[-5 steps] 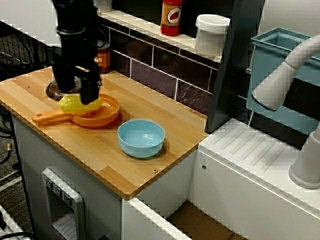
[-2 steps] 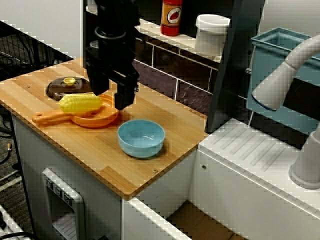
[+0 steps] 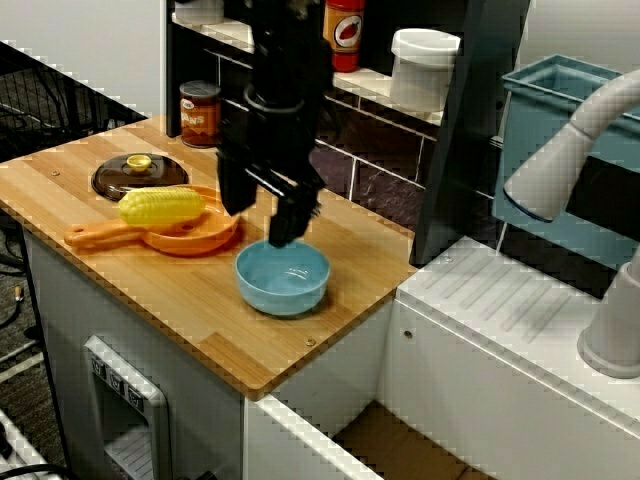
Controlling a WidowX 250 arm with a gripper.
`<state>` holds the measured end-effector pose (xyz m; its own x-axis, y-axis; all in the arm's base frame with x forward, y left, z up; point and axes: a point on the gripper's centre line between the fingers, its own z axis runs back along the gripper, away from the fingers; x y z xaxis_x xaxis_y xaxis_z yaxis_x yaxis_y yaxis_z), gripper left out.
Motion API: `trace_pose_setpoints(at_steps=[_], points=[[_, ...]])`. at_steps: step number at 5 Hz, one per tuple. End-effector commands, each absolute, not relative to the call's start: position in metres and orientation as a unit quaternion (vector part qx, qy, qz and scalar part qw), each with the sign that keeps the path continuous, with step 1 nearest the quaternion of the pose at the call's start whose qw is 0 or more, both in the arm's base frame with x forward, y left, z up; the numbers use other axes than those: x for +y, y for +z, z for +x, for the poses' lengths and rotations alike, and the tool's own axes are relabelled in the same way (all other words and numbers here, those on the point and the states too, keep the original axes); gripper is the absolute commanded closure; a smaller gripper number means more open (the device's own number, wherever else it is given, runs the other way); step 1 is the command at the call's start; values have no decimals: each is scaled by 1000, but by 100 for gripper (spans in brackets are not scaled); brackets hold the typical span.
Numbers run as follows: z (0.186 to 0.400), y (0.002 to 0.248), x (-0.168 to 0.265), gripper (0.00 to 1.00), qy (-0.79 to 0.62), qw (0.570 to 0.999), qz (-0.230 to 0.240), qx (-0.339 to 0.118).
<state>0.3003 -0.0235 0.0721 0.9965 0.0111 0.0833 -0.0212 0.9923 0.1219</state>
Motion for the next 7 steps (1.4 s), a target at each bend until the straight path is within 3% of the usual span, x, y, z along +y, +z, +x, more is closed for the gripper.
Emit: trace_pose_setpoints(at_steps=[1, 5, 7], points=[[306, 77, -30, 0, 5, 997, 62, -50], [291, 77, -15, 0, 10, 997, 53, -55], [294, 71, -8, 0, 21, 997, 55, -56]])
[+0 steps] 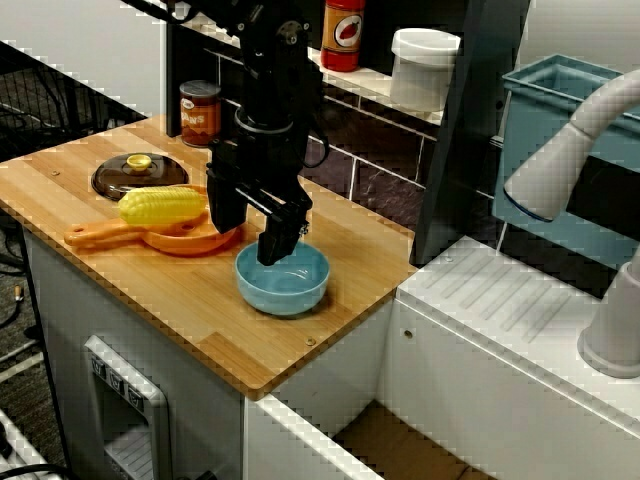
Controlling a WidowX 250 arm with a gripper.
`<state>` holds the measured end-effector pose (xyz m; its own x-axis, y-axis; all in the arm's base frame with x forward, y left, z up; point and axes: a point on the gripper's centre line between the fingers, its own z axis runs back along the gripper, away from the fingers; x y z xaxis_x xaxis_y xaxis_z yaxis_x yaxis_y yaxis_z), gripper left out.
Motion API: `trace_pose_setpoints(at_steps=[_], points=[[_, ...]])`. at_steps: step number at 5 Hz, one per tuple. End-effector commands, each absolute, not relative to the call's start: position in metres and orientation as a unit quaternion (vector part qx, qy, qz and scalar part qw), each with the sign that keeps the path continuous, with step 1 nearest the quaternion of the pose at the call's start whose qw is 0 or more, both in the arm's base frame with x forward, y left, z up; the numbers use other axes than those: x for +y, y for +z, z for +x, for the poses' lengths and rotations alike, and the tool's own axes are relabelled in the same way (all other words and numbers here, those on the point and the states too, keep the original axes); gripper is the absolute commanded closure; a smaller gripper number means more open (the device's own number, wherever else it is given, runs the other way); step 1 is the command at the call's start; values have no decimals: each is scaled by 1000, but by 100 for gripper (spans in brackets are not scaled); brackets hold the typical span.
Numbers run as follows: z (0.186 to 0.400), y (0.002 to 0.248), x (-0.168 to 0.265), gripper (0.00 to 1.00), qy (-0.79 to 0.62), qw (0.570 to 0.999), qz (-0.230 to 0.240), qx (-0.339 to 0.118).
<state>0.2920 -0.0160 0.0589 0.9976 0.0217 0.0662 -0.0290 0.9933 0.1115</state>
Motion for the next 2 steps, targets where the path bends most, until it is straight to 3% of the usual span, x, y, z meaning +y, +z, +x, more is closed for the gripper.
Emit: trace_pose_setpoints(at_steps=[1, 2], points=[[295, 68, -5, 0, 27, 996, 53, -60], [298, 63, -1, 0, 35, 996, 53, -59]])
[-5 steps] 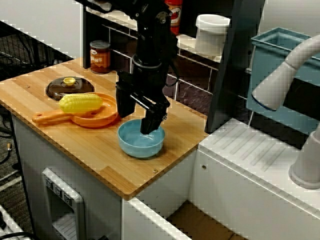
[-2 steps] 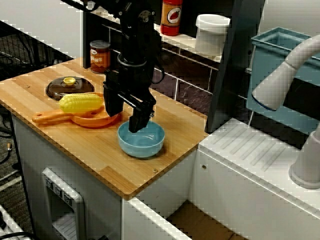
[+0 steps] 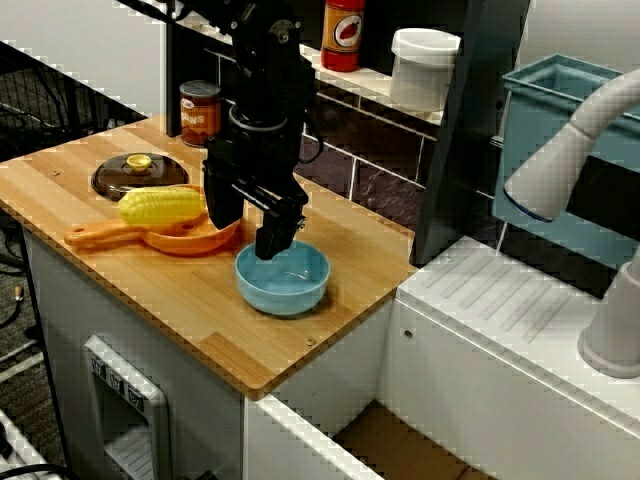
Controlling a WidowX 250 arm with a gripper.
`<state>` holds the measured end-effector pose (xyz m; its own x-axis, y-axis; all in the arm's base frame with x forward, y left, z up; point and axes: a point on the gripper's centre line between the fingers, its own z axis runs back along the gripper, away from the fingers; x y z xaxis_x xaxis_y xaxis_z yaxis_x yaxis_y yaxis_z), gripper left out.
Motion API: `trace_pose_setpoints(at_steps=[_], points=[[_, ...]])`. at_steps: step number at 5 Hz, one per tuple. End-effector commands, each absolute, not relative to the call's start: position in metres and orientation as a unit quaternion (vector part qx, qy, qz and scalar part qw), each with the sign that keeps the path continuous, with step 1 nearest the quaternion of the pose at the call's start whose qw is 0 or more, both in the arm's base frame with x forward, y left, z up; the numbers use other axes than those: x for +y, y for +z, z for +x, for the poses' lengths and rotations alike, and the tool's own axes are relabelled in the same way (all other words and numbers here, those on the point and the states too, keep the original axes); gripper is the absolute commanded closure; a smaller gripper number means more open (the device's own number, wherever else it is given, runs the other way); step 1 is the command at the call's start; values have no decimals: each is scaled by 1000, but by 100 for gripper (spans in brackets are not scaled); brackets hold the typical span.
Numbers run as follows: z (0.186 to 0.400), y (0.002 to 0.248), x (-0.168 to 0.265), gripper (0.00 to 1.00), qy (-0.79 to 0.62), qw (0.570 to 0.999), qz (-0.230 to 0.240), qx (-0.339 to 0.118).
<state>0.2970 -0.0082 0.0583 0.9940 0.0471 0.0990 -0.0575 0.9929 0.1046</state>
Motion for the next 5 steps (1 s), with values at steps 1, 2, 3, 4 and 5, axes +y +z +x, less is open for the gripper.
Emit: trace_pose_setpoints(at_steps=[1, 2, 3, 4, 5], points=[[299, 60, 0, 0, 35, 996, 52, -57], [296, 59, -1, 0, 34, 996, 52, -57], [297, 59, -1, 0, 34, 996, 52, -57], [299, 55, 1, 0, 37, 996, 54, -56], [304, 54, 4, 0, 41, 996, 57, -60]])
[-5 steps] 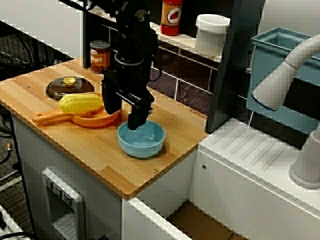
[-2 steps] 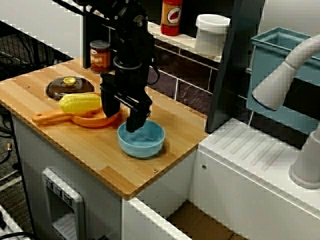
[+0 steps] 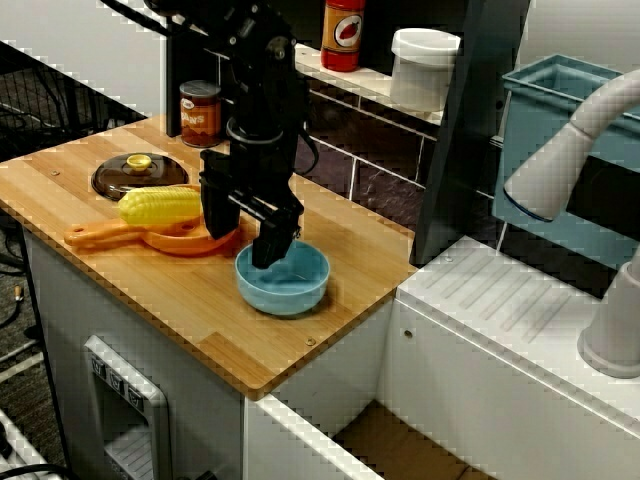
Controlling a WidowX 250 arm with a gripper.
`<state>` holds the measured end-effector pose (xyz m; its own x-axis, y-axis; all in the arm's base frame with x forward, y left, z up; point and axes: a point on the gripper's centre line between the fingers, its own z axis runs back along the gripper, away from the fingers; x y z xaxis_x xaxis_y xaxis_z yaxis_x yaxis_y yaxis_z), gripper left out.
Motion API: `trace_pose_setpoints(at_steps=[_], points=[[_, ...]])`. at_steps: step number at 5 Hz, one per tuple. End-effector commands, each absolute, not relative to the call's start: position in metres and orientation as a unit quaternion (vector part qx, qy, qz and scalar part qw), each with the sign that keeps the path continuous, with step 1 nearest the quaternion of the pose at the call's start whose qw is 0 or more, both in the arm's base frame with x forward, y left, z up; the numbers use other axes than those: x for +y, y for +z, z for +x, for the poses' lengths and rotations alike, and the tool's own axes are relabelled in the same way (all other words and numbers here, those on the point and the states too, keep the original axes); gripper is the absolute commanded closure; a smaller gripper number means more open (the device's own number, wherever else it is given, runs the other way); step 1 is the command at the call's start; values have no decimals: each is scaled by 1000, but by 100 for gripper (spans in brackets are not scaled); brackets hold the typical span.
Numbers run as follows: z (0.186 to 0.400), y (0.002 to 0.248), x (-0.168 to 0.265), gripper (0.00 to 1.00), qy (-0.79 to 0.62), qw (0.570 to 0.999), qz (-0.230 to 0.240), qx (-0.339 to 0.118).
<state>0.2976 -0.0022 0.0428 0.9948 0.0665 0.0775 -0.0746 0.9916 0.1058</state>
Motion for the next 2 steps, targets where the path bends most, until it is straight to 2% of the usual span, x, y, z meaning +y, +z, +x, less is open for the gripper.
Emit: trace_pose_setpoints(at_steps=[1, 2], points=[[309, 53, 8, 0, 47, 995, 56, -61], [317, 55, 12, 0, 56, 996, 50, -57]])
